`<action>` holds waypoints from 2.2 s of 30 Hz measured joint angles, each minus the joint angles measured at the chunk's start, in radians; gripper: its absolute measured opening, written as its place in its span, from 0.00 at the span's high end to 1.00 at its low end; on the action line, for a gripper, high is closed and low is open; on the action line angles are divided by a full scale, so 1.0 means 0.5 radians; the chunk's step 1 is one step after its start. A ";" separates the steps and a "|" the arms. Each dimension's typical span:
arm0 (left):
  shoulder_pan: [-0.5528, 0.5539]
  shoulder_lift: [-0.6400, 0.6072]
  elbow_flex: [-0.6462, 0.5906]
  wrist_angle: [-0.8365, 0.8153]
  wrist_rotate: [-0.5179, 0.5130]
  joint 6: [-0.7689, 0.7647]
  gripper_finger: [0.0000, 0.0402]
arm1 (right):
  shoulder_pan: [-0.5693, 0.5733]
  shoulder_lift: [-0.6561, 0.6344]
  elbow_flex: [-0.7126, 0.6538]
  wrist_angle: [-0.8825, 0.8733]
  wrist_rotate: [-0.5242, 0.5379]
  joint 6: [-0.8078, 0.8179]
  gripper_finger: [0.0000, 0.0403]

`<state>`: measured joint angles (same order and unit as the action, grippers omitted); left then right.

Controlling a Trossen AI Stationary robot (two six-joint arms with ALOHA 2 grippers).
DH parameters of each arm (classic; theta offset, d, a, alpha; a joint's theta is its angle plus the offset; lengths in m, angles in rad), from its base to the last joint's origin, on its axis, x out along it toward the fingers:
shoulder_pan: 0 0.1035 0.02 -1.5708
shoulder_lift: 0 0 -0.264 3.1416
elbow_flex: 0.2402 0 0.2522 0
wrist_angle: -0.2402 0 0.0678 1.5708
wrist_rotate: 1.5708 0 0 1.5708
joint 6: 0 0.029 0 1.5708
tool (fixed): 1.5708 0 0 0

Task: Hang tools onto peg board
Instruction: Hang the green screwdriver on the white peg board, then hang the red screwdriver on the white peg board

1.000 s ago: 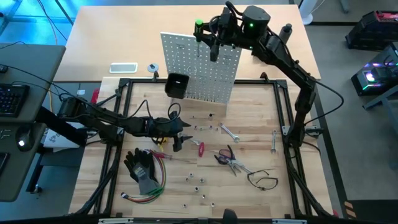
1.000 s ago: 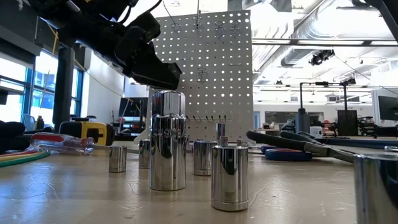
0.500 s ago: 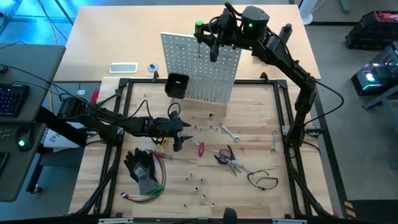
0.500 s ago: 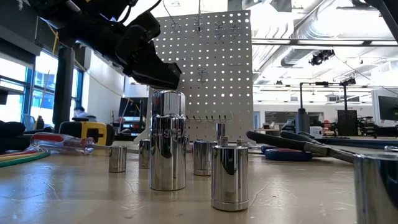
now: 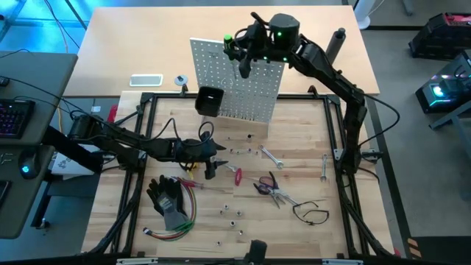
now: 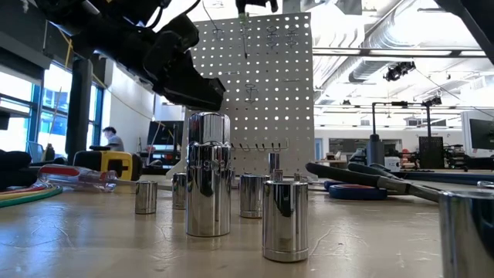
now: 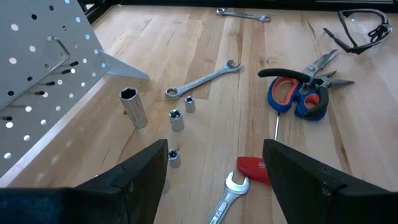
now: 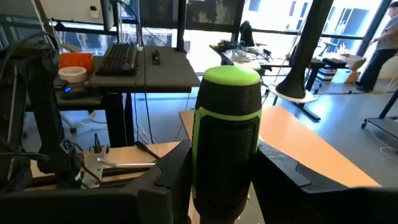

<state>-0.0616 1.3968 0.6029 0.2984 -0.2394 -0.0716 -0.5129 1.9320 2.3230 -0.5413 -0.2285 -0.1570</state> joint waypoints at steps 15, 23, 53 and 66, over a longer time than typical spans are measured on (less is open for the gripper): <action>0.000 0.000 0.000 -0.064 0.001 -0.009 0.37 | 0.000 -0.004 0.002 -0.112 -0.002 -0.016 0.66; -0.001 0.000 0.000 -0.121 0.001 -0.022 0.37 | 0.006 -0.005 0.002 -0.145 0.042 -0.105 0.60; -0.076 0.000 -0.001 -0.366 0.063 -0.065 0.37 | 0.328 -0.422 0.001 -0.793 0.354 -0.261 0.44; -0.077 0.000 -0.001 -0.247 0.272 -0.116 0.37 | 0.515 -0.429 0.001 -1.528 0.565 -0.081 0.44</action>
<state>-0.1002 1.3968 0.6025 0.1747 -0.1033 -0.1299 -0.2552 1.7176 2.3234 -1.3051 0.0542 -0.1976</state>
